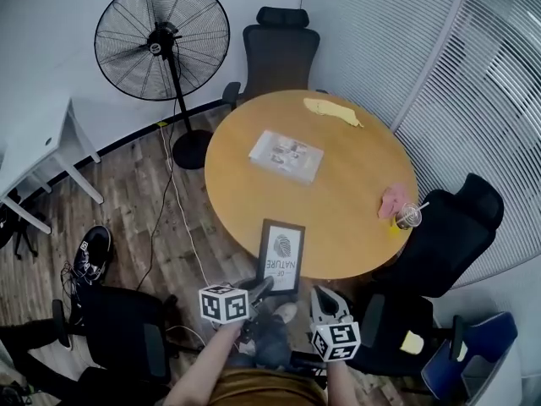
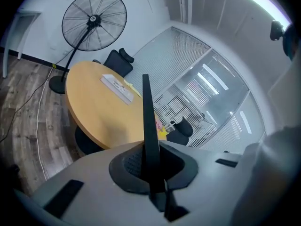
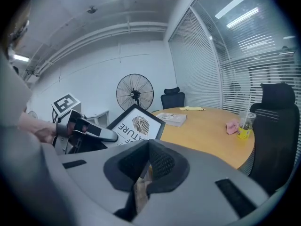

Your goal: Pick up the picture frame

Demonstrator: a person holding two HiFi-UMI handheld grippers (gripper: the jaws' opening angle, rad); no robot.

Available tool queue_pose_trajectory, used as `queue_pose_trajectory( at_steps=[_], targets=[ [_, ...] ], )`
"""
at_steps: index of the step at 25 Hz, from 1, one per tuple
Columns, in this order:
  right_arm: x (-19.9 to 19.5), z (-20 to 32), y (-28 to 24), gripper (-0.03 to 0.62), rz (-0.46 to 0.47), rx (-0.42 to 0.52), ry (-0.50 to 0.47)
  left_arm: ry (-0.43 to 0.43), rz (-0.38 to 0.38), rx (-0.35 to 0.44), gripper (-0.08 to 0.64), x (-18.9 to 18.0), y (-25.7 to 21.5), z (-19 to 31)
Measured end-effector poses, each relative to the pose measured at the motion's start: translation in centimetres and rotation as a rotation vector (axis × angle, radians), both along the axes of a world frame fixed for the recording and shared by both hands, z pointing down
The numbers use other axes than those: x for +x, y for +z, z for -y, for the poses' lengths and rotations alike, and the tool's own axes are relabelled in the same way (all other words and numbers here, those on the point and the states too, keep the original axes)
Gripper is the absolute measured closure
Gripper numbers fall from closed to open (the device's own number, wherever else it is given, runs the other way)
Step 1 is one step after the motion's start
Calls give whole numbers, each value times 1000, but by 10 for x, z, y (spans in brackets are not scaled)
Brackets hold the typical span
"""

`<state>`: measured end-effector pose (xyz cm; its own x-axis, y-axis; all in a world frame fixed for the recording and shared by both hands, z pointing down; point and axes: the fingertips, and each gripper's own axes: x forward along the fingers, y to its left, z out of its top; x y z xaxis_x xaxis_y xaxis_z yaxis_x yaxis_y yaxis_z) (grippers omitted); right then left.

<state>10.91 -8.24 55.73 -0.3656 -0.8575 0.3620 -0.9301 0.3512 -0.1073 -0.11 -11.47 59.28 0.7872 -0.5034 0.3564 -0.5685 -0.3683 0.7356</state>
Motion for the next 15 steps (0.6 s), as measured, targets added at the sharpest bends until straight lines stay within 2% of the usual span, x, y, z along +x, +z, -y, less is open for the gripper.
queue_pose_trajectory(
  at_steps=[6, 15],
  targets=[
    [-2, -5, -14, 580, -8, 37, 25, 4, -6, 26, 514, -6, -13, -7],
    [4, -9, -23, 580, 35, 64, 57, -1, -41, 43, 514, -6, -24, -9]
  ],
)
